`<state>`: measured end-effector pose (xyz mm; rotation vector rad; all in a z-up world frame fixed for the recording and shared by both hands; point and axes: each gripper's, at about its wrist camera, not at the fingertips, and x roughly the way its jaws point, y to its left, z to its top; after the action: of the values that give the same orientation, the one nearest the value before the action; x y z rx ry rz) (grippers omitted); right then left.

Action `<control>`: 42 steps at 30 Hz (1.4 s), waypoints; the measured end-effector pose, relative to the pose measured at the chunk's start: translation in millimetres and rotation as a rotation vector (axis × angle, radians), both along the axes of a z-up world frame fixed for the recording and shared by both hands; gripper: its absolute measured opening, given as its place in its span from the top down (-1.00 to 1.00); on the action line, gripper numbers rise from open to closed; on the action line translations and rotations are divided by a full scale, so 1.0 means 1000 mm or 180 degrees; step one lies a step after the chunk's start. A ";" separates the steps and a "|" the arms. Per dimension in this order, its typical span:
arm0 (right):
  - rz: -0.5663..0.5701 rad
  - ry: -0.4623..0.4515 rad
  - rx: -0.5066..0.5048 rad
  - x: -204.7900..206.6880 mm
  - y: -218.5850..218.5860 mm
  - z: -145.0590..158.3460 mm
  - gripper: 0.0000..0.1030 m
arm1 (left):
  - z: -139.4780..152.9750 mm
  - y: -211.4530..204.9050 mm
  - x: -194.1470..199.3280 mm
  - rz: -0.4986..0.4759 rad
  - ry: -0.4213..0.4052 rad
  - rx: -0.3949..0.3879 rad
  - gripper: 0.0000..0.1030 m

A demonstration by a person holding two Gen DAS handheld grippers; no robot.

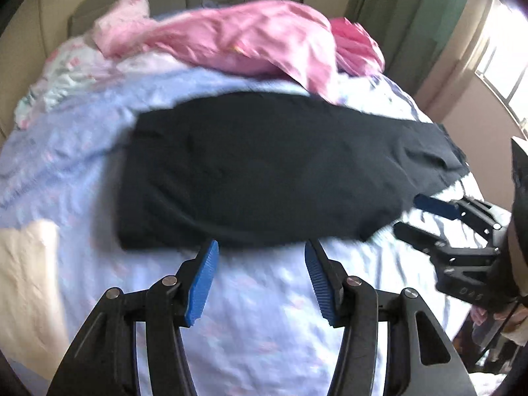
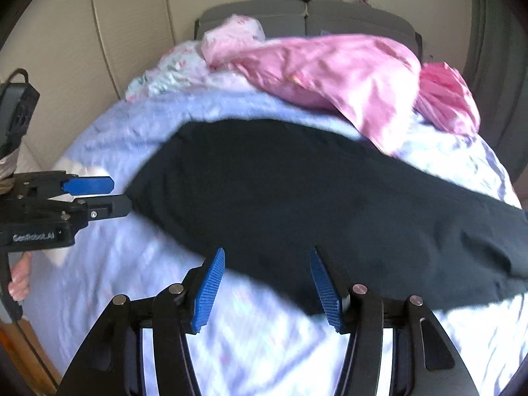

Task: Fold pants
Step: 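Fold the waistband over with the left tool while the right tool grasps the trousers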

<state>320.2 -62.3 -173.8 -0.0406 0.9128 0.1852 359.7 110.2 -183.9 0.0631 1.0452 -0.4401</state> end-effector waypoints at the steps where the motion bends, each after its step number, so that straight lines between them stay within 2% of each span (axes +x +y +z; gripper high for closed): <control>1: -0.0002 0.0068 -0.0016 -0.007 -0.007 -0.006 -0.08 | -0.007 -0.009 -0.007 0.0013 0.0056 0.0014 -0.04; 3: -0.0042 0.0301 0.0024 -0.018 -0.025 -0.027 -0.07 | -0.021 -0.024 -0.015 0.0029 0.0144 -0.0001 -0.04; 7: -0.0117 0.0470 0.0113 -0.024 -0.050 -0.055 -0.06 | -0.047 -0.051 -0.028 0.0110 0.0299 0.0089 -0.09; 11: -0.0083 0.0499 0.0161 -0.018 -0.061 -0.076 -0.04 | -0.058 -0.065 -0.034 0.0223 0.0344 0.0188 -0.09; 17: 0.0086 0.0499 0.0288 0.001 -0.063 -0.098 0.04 | -0.062 -0.066 -0.042 0.0527 0.0318 0.0178 -0.15; 21: 0.0259 0.0492 0.0258 0.010 -0.059 -0.102 0.04 | -0.064 -0.063 -0.043 0.0668 0.0343 0.0166 -0.15; 25: 0.0474 0.0099 0.0168 0.010 -0.058 -0.078 0.04 | -0.063 -0.063 -0.041 0.0836 0.0276 0.0186 -0.19; 29: 0.0593 0.0211 0.0199 0.029 -0.060 -0.088 0.04 | -0.060 -0.065 -0.028 0.1011 0.0211 0.0161 -0.19; 33: 0.0681 0.0231 0.0306 0.031 -0.064 -0.091 0.04 | -0.056 -0.067 -0.020 0.1101 0.0157 0.0145 -0.19; 38: 0.0868 0.0452 0.0247 0.025 -0.056 -0.118 0.04 | -0.058 -0.069 -0.022 0.1139 0.0189 0.0187 -0.19; 39: 0.0880 0.0446 0.0241 0.025 -0.056 -0.119 0.07 | -0.058 -0.070 -0.023 0.1135 0.0192 0.0208 -0.19; 41: 0.0868 0.0422 0.0239 0.029 -0.053 -0.117 0.51 | -0.058 -0.070 -0.025 0.1155 0.0190 0.0255 -0.19; 42: 0.0848 0.0397 0.0278 0.030 -0.052 -0.113 0.54 | -0.058 -0.068 -0.025 0.1187 0.0188 0.0263 -0.19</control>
<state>350.7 -114.4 -287.2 -0.0704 1.0213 0.4793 334.7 42.1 -241.7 -0.0715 1.1049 -0.0608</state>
